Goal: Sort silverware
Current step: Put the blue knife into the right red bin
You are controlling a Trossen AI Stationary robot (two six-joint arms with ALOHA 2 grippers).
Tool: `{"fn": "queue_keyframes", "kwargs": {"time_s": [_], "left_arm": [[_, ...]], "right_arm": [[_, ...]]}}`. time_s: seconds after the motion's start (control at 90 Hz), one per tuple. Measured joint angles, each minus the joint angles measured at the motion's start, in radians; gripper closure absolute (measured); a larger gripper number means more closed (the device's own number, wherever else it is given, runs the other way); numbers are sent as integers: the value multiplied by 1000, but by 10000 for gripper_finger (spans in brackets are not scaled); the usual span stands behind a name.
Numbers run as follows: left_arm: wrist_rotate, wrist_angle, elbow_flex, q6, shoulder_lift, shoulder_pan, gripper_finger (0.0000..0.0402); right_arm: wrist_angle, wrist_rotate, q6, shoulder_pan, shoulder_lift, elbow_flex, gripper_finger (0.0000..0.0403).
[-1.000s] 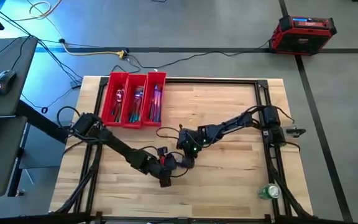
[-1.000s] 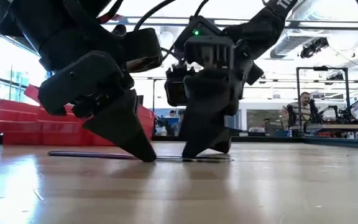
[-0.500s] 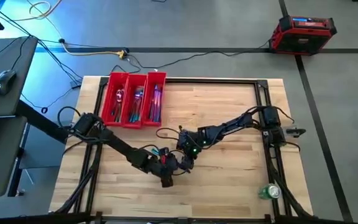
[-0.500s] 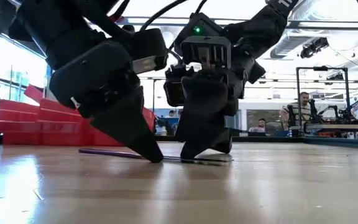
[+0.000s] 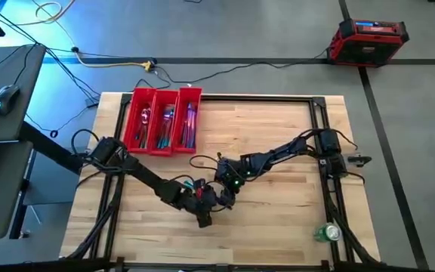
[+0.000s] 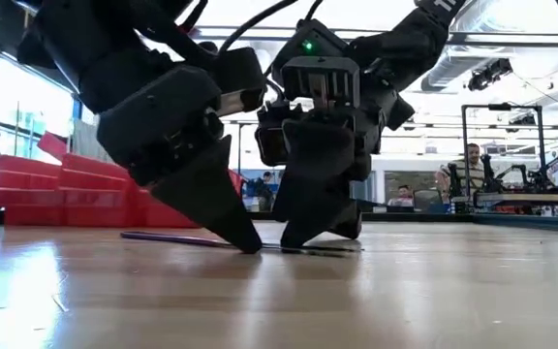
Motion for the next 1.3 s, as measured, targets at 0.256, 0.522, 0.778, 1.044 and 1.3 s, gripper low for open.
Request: {"fn": "queue_keyframes", "kwargs": {"time_s": [0.256, 0.522, 0.778, 1.044, 1.3], "left_arm": [[3, 33, 3, 0, 23, 3, 378], [11, 27, 2, 1, 23, 3, 378], [11, 27, 2, 8, 23, -3, 378], [2, 34, 2, 8, 24, -3, 378], [-8, 36, 1, 17, 24, -3, 378]], "right_arm": [[54, -18, -6, 10, 2, -2, 270], [59, -60, -30, 4, 2, -2, 270], [5, -85, -49, -15, 3, 2, 270], [24, -57, -50, -5, 3, 0, 270], [44, -70, -71, -4, 3, -1, 270]]}}
